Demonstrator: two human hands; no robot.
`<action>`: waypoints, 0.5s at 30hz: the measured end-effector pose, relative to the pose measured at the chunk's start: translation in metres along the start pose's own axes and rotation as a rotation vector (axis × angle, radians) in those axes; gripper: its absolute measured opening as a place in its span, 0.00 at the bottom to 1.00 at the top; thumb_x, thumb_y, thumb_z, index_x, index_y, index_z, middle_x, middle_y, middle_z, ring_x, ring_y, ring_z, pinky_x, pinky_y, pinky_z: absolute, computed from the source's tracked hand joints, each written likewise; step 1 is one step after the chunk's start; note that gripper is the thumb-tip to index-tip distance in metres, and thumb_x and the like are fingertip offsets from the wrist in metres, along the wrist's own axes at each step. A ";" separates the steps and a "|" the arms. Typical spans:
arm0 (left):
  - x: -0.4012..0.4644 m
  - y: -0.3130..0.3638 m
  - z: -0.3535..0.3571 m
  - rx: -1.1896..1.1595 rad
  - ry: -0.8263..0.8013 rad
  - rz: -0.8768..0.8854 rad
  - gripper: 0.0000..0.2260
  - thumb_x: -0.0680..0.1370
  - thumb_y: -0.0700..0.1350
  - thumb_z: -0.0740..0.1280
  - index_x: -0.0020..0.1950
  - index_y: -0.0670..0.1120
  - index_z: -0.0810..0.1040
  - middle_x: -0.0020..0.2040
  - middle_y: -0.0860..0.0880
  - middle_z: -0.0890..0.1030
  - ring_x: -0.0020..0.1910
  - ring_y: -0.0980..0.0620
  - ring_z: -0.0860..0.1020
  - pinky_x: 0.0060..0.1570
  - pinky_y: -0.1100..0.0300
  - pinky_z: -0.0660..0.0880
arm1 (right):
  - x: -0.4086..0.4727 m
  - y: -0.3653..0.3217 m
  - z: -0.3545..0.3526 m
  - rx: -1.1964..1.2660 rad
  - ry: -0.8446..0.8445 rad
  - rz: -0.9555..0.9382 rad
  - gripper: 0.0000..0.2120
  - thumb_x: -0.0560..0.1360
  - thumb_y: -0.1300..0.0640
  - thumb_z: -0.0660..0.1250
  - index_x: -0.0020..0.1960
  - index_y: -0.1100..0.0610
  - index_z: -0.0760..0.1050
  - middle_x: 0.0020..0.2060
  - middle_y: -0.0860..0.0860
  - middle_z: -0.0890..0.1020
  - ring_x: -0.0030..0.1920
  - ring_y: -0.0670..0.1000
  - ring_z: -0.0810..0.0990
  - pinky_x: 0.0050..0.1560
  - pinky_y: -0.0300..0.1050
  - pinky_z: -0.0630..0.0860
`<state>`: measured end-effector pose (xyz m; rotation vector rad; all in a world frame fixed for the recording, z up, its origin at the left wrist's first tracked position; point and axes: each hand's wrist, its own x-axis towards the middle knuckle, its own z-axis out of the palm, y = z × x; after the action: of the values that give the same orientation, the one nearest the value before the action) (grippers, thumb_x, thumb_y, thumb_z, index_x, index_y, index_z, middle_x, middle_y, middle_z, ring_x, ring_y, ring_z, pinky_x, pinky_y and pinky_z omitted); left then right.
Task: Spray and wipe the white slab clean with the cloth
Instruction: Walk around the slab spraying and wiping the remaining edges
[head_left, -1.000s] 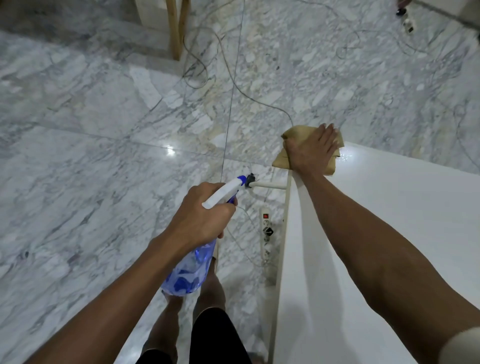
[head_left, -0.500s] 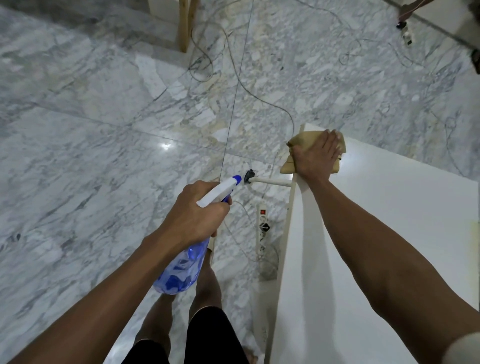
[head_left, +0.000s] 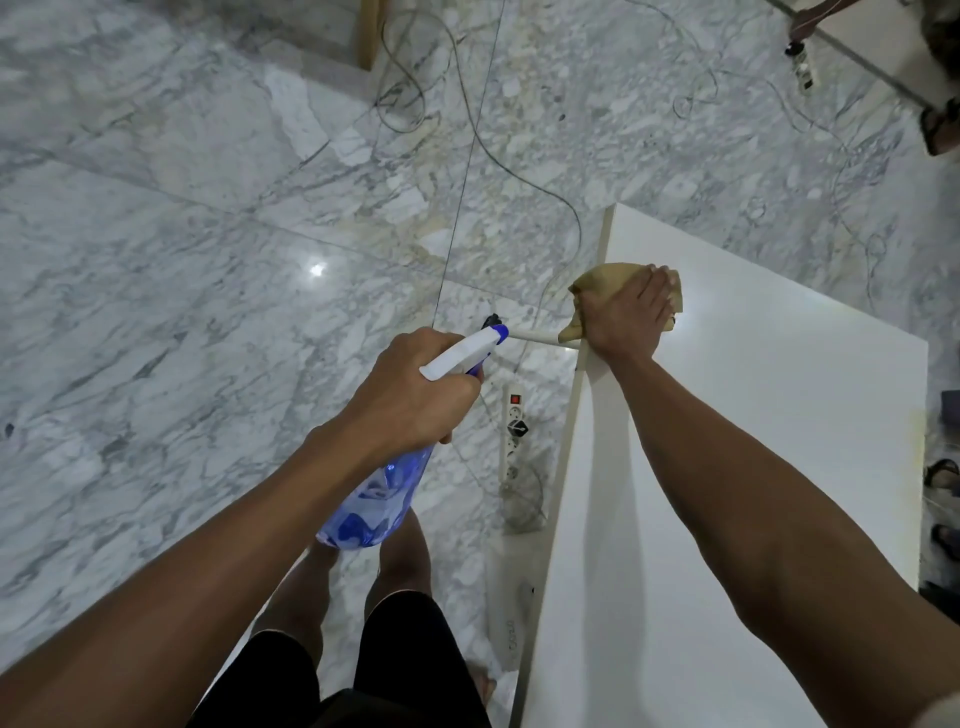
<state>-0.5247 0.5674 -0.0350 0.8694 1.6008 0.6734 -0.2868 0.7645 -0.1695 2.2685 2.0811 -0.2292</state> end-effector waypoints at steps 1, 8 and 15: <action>-0.003 -0.002 0.001 0.000 -0.005 0.004 0.07 0.76 0.34 0.63 0.45 0.36 0.81 0.44 0.31 0.83 0.23 0.50 0.75 0.24 0.62 0.73 | -0.007 0.002 0.001 -0.001 -0.004 0.006 0.49 0.76 0.36 0.63 0.79 0.68 0.45 0.79 0.64 0.49 0.80 0.61 0.45 0.78 0.57 0.42; -0.032 -0.021 0.009 0.007 -0.052 0.037 0.07 0.76 0.34 0.63 0.46 0.37 0.81 0.46 0.33 0.84 0.24 0.50 0.76 0.25 0.61 0.74 | -0.058 0.013 0.006 -0.020 -0.027 0.045 0.48 0.76 0.37 0.62 0.79 0.68 0.44 0.79 0.63 0.48 0.80 0.60 0.44 0.78 0.55 0.42; -0.061 -0.043 0.025 0.036 -0.090 0.057 0.07 0.76 0.35 0.63 0.48 0.34 0.80 0.46 0.32 0.83 0.26 0.48 0.76 0.24 0.63 0.73 | -0.118 0.028 0.013 -0.045 -0.007 0.052 0.47 0.78 0.37 0.60 0.79 0.68 0.44 0.79 0.65 0.48 0.80 0.61 0.45 0.78 0.56 0.42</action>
<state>-0.5025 0.4924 -0.0407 0.9622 1.5163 0.6383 -0.2692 0.6438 -0.1671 2.2890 2.0004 -0.1860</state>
